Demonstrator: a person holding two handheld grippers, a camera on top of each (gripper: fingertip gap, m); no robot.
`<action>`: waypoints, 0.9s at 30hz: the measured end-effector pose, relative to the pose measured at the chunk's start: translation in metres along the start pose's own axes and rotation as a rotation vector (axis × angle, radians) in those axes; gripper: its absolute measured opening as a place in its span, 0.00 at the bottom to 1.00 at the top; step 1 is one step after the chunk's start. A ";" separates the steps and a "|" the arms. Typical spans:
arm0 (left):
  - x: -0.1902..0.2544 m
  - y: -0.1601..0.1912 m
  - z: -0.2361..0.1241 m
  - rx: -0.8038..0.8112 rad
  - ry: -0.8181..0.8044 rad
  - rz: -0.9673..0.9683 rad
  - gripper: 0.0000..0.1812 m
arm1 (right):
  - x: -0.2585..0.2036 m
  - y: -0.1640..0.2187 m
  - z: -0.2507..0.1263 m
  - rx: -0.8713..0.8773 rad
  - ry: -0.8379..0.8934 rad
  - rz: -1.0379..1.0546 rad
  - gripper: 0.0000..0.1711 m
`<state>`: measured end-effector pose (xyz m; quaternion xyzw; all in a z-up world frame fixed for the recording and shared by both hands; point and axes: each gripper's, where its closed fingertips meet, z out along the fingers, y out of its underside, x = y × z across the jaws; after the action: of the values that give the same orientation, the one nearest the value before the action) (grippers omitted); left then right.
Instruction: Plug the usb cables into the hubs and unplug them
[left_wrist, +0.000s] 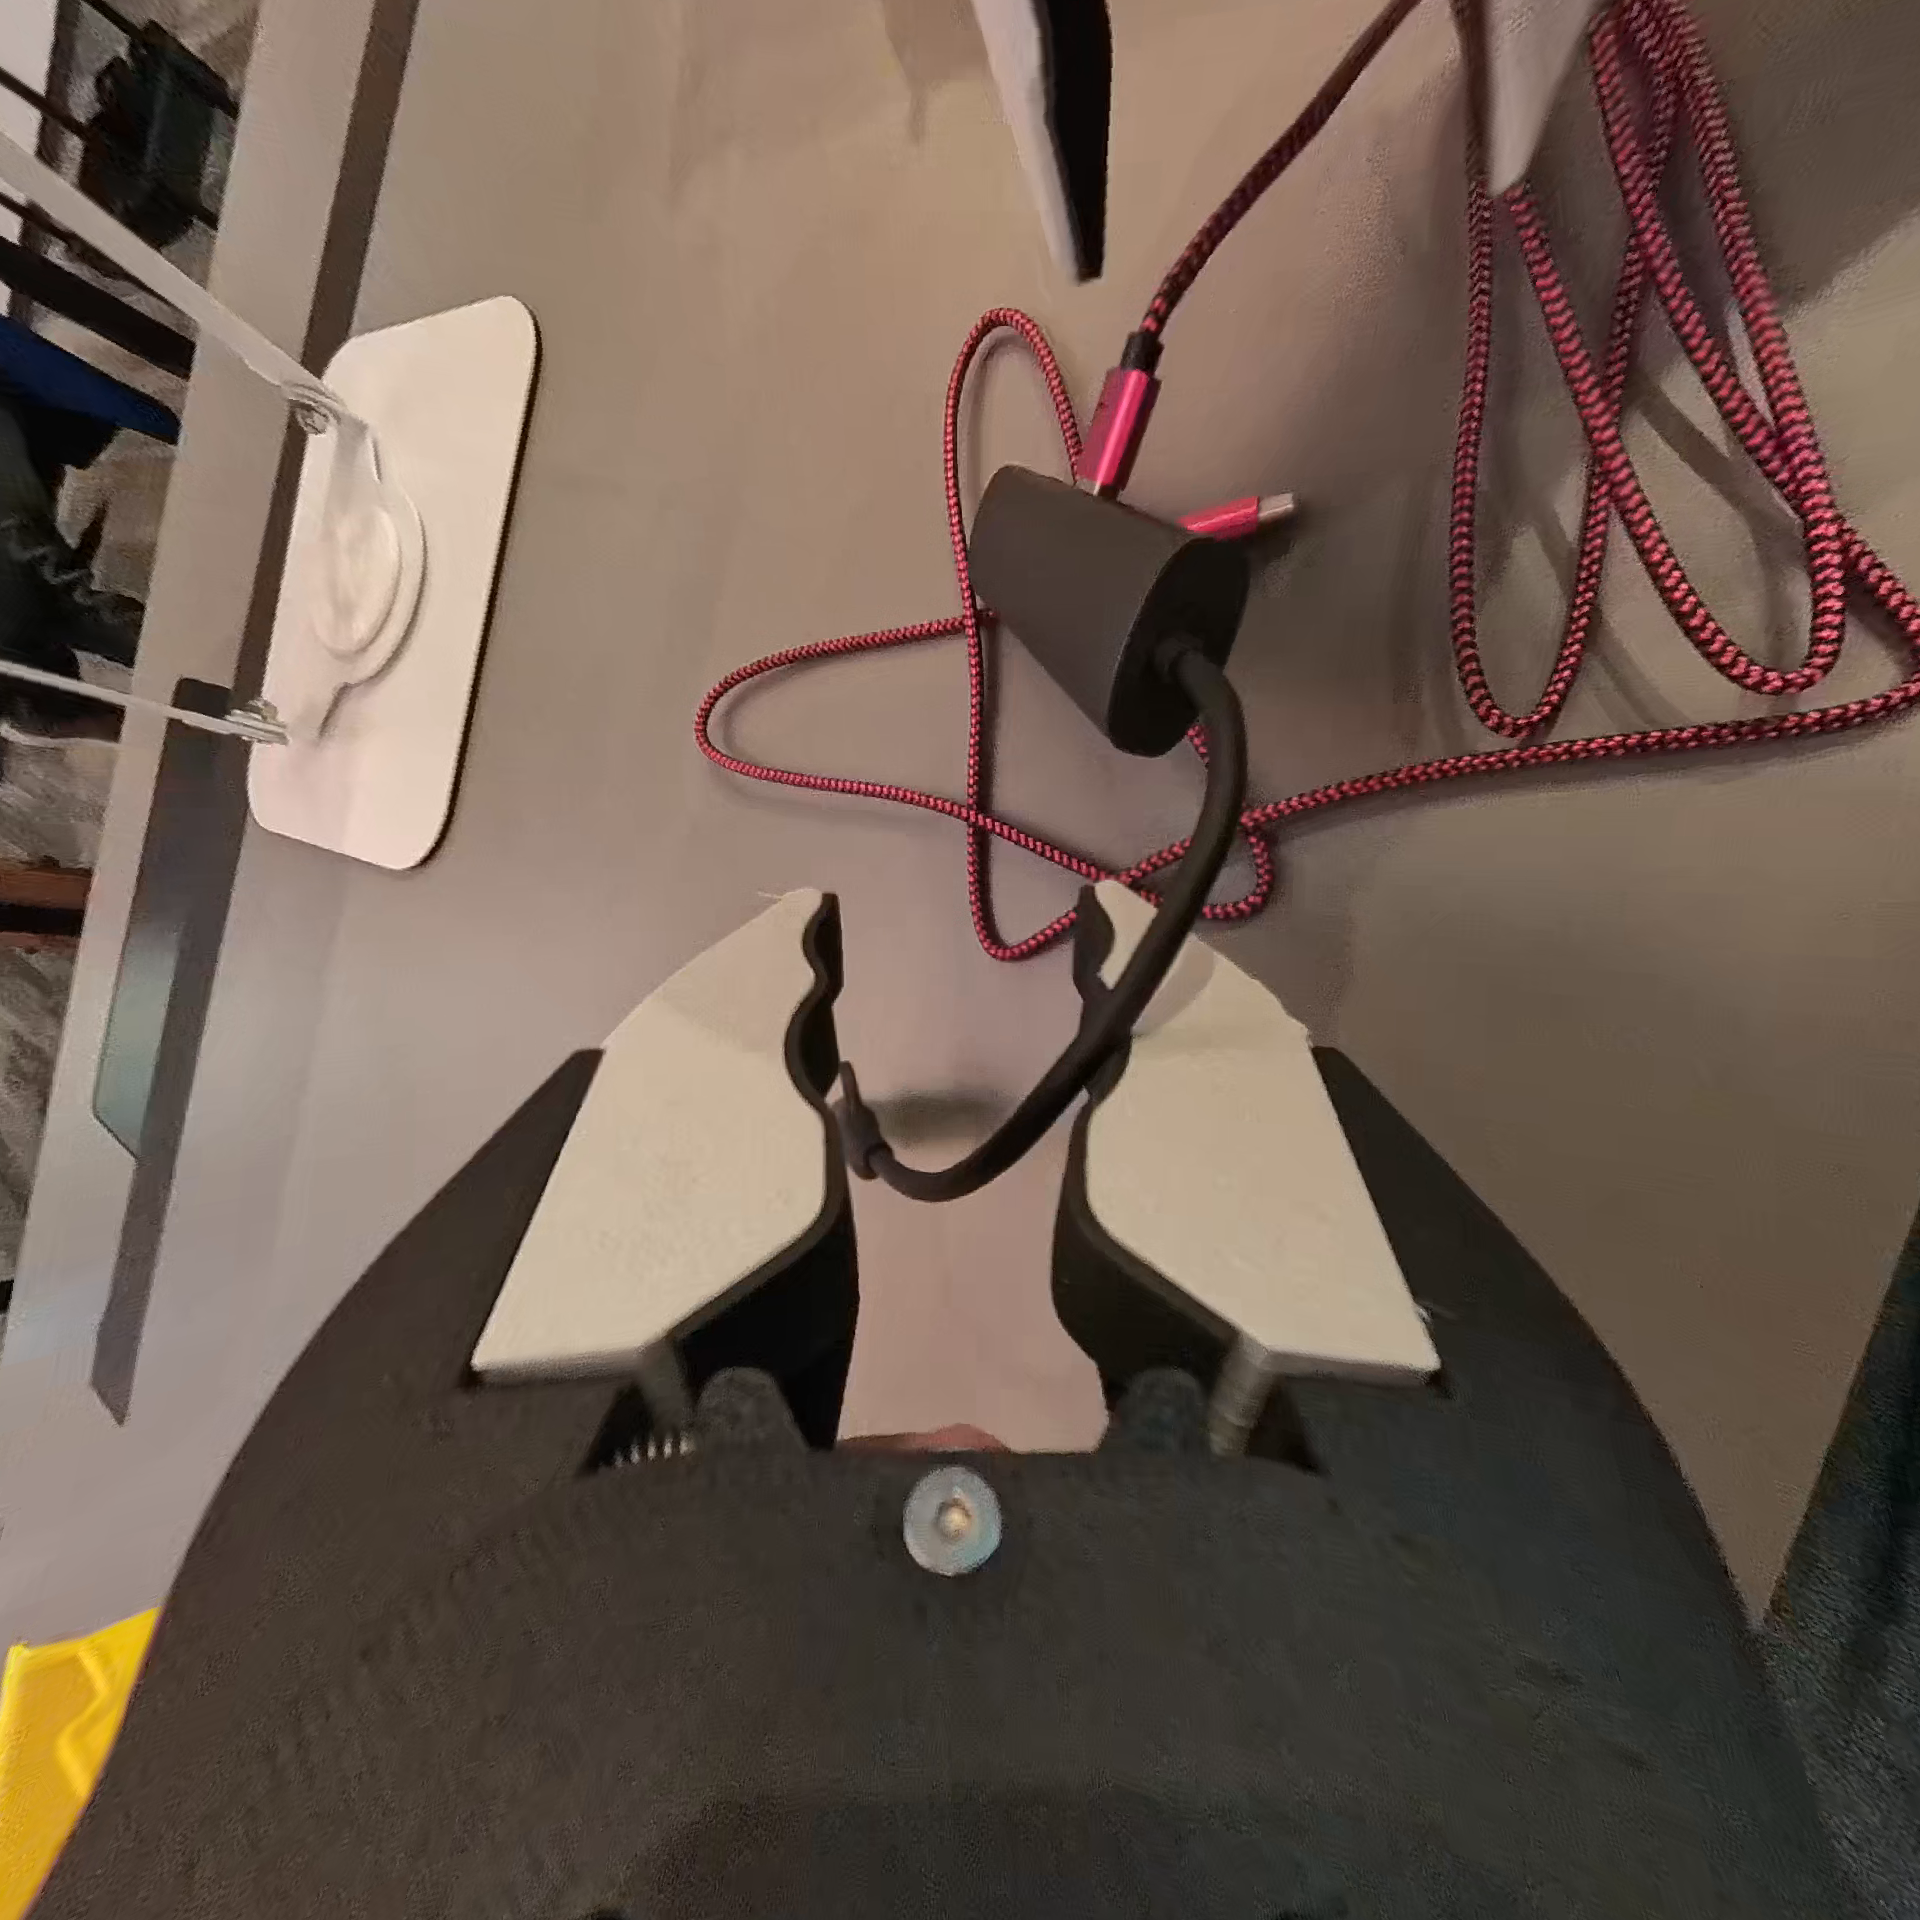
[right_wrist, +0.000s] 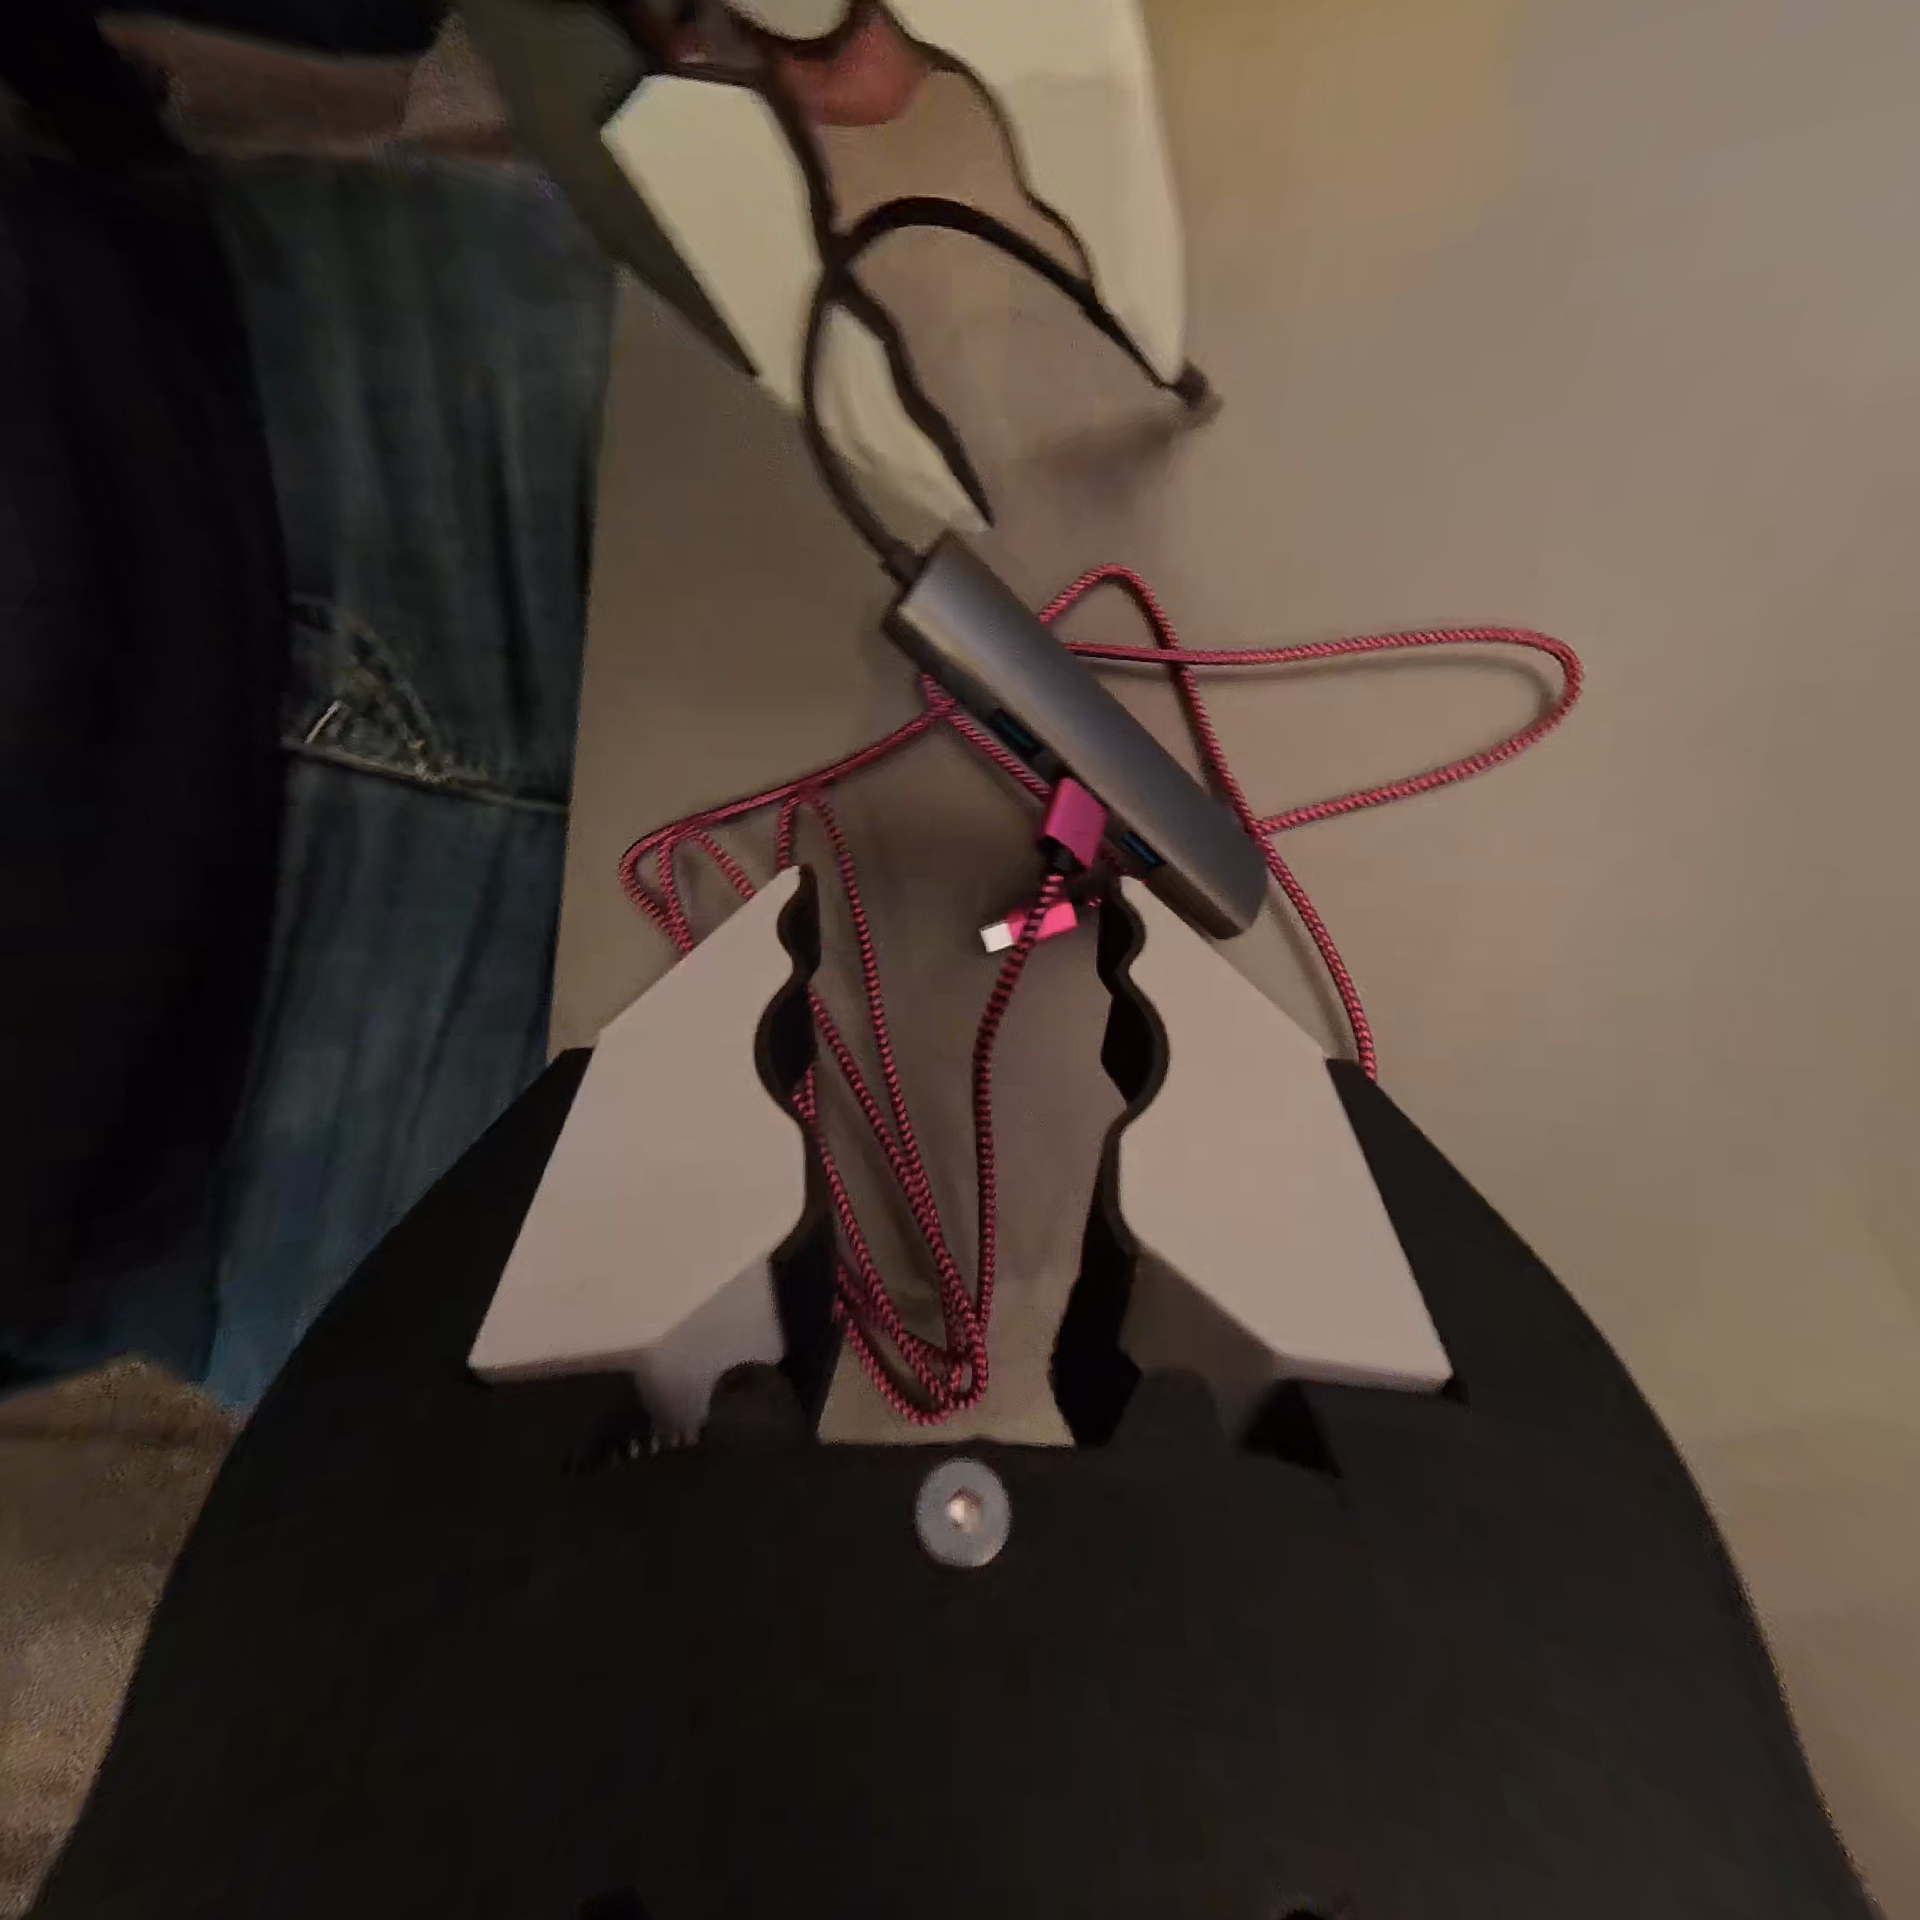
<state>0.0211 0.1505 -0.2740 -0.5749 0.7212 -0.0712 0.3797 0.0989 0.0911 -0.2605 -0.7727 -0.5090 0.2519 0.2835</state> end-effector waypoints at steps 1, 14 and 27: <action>0.001 0.000 -0.001 0.005 0.008 -0.007 0.23 | -0.004 -0.001 -0.002 -0.023 -0.007 -0.036 0.35; 0.012 0.018 0.002 -0.047 0.098 -0.084 0.24 | 0.009 0.035 0.076 -0.451 -0.114 -0.365 0.85; -0.007 0.014 -0.020 0.004 0.048 -0.127 0.24 | 0.029 0.024 0.051 -0.378 -0.030 -0.164 0.08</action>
<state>-0.0018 0.1544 -0.2638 -0.6168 0.6922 -0.1104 0.3581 0.0904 0.1192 -0.3165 -0.7644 -0.6125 0.1395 0.1454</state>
